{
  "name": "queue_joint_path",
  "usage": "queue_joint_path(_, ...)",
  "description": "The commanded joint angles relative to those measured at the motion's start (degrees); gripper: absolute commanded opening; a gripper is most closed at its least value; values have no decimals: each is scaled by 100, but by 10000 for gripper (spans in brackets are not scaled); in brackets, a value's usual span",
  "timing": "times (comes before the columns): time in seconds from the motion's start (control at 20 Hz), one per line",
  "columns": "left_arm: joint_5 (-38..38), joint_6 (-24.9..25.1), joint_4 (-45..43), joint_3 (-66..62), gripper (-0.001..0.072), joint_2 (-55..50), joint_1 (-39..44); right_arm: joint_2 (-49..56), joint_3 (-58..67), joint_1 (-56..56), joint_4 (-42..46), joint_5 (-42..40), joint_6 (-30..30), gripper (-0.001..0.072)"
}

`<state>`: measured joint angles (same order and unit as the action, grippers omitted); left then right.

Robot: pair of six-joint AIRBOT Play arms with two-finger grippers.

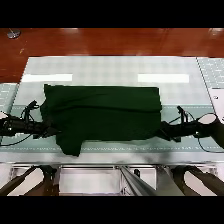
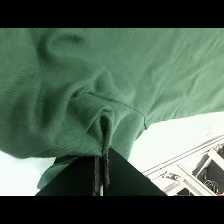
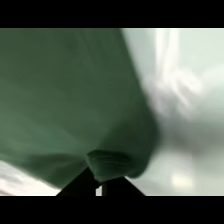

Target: Fold the shirts.

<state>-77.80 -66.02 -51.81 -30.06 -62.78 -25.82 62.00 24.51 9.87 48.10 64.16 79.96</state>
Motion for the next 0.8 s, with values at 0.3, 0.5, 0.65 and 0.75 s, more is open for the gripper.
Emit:
queue_joint_path(0.3, 192, -391, 4, -1545, 18, -210, 87, 297, 2159, -146, 304, 439, -59, 35)
queue_joint_path(0.5, 326, -616, 2, -2769, 18, -1434, 684, 1215, 3112, -151, 94, 160, -68, 35)
queue_joint_path(0.65, 315, -1043, -2, -4050, 18, -2535, 1047, 1980, 3674, -153, -249, 72, -103, 35)
queue_joint_path(0.75, 133, -1266, -22, -4846, 18, -3134, 1145, 2389, 3987, -151, -328, 42, -116, 35)
